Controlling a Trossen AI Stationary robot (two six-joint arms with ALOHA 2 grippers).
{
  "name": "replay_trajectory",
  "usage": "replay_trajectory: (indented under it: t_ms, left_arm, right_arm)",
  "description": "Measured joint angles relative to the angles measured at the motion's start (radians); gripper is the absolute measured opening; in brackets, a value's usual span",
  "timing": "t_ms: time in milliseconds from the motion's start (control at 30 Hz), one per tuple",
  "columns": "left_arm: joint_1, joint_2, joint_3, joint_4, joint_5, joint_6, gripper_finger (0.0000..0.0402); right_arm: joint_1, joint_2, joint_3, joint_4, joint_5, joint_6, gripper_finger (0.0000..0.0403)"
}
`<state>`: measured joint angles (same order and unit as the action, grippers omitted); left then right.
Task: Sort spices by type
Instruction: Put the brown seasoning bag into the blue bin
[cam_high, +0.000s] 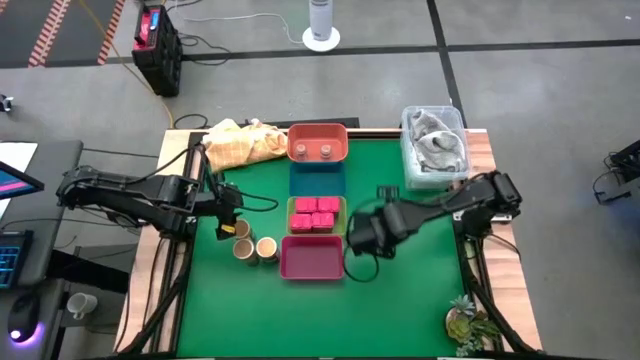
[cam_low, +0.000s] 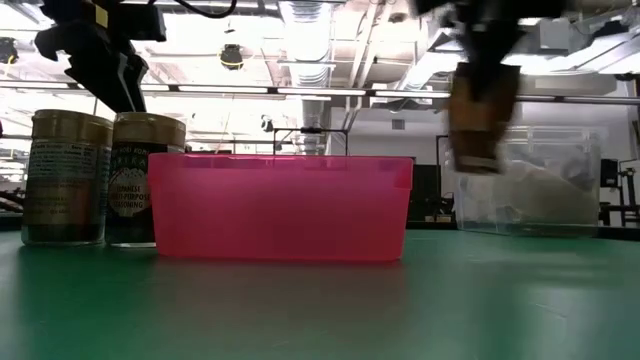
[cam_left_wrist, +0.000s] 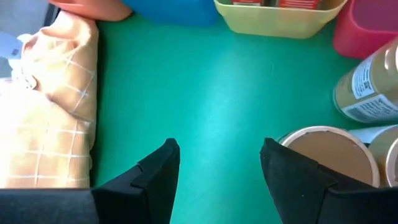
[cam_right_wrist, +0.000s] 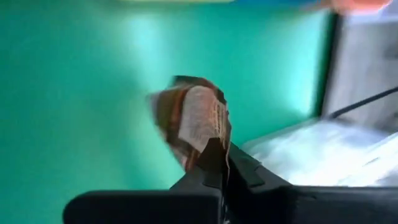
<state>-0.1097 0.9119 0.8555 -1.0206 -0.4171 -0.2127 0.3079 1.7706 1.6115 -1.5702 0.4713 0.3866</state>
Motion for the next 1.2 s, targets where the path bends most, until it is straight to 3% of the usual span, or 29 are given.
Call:
replay_trajectory:
  t_ms: [233, 400, 567, 733, 1033, 1200]
  left_arm:
    - [0.000, 0.000, 0.000, 0.002, -0.051, -0.011, 0.0212]
    - [0.000, 0.000, 0.000, 0.003, -0.111, -0.057, 0.0212]
    - [0.000, 0.000, 0.000, 0.026, -0.116, -0.097, 0.0212]
    - [0.000, 0.000, 0.000, 0.045, -0.115, -0.099, 0.0212]
    - [0.000, 0.000, 0.000, 0.090, -0.116, -0.103, 0.0212]
    - [0.000, 0.000, 0.000, 0.099, -0.116, -0.104, 0.0212]
  right_arm:
    - [-0.157, -0.001, 0.129, 0.155, 0.150, -0.349, 0.0017]
    - [-0.247, -0.001, 0.145, 0.384, 0.151, -0.621, 0.0023]
    - [-0.335, -0.001, 0.145, 0.550, 0.027, -0.771, 0.0021]
    - [-0.403, 0.000, 0.145, 0.633, -0.052, -0.830, 0.0021]
    - [-0.503, 0.018, 0.133, 0.779, -0.291, -0.871, 0.0023]
    - [-0.530, 0.018, 0.090, 0.830, -0.317, -0.882, 0.0023]
